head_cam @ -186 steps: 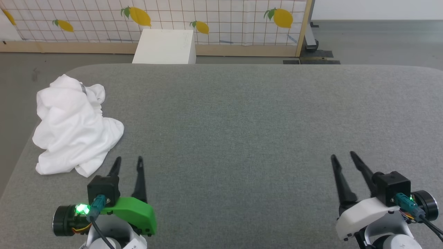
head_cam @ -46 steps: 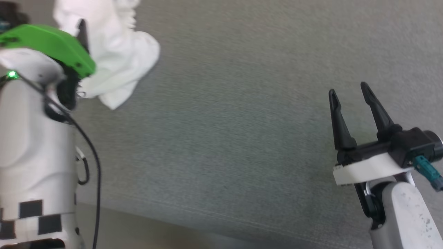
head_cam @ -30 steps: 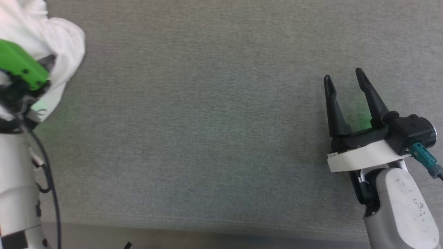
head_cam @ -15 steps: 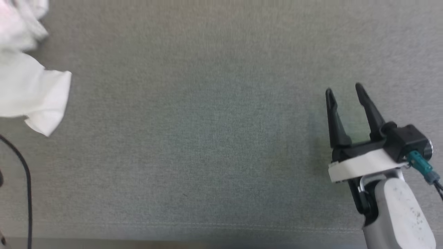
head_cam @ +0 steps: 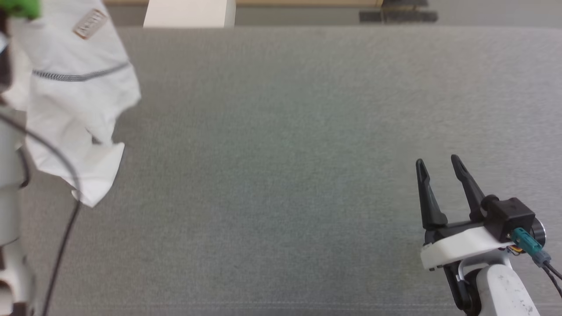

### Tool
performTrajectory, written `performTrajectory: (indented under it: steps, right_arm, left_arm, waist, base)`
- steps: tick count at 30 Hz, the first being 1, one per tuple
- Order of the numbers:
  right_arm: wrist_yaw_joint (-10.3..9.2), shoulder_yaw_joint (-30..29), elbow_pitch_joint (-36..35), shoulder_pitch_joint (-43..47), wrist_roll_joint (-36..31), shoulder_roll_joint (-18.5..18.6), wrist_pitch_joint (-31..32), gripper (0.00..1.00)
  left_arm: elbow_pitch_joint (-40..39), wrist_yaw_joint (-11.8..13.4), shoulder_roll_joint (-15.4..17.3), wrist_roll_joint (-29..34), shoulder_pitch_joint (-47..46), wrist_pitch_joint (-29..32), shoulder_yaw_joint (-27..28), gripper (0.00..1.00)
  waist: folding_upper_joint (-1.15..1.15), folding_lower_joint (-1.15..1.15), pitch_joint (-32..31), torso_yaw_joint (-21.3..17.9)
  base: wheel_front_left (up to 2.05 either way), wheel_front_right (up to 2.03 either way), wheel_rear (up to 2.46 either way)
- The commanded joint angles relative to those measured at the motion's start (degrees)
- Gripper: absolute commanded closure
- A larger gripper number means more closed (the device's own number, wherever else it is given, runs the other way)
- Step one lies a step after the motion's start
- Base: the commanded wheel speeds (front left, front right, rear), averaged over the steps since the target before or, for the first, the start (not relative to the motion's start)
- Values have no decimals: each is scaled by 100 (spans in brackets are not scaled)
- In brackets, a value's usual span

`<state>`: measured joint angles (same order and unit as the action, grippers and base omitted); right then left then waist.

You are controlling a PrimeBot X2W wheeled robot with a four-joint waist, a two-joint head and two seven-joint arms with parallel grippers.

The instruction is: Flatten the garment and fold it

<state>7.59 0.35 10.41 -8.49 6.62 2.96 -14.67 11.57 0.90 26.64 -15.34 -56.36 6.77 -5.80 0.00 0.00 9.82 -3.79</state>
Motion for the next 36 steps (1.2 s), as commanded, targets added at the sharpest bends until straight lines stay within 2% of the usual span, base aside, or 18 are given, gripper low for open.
performTrajectory:
  steps: [1,7,14,18,22,27,29,30,36]
  right_arm:
    - [-10,-3,17,68,-5,-7,-32,0]
    - [-10,69,33,195,1,-8,11,0]
    - [-10,134,-37,319,-23,-8,123,0]
    - [-10,155,-70,344,-13,-8,158,0]
    - [-10,177,-108,321,43,-8,159,0]
    - [-10,192,-118,261,106,-8,144,0]
    - [-10,208,-103,216,133,-8,139,0]
    - [-10,199,-66,145,178,-8,121,0]
    - [-10,229,14,23,239,-8,84,0]
  left_arm:
    - [-10,-79,-121,65,-217,-61,-130,100]
    - [195,-284,-824,-15,-980,-232,-658,100]
    - [616,-357,-1633,-375,-1480,-501,-875,100]
    - [902,-373,-1939,-546,-1474,-637,-952,100]
    - [1234,-390,-2126,-761,-1171,-662,-1048,100]
    - [1808,-385,-2209,-806,-447,-443,-1375,100]
    - [2117,-376,-2241,-886,-89,-265,-1484,100]
    - [2595,-381,-2306,-1042,443,140,-1735,100]
    - [3406,-335,-2366,-1297,1260,964,-2280,100]
  waist:
    - [0,0,-496,-306]
    - [0,0,-739,-702]
    - [0,0,-810,-1166]
    - [0,0,-751,-1379]
    - [0,0,-616,-1515]
    - [0,0,-392,-1608]
    - [0,0,-315,-1648]
    - [0,0,-186,-1684]
    - [0,0,-39,-1714]
  base:
    - [0,0,0]
    - [0,0,0]
    - [0,0,0]
    - [0,0,0]
    - [0,0,0]
    - [0,0,0]
    - [0,0,0]
    - [0,0,0]
    - [0,0,0]
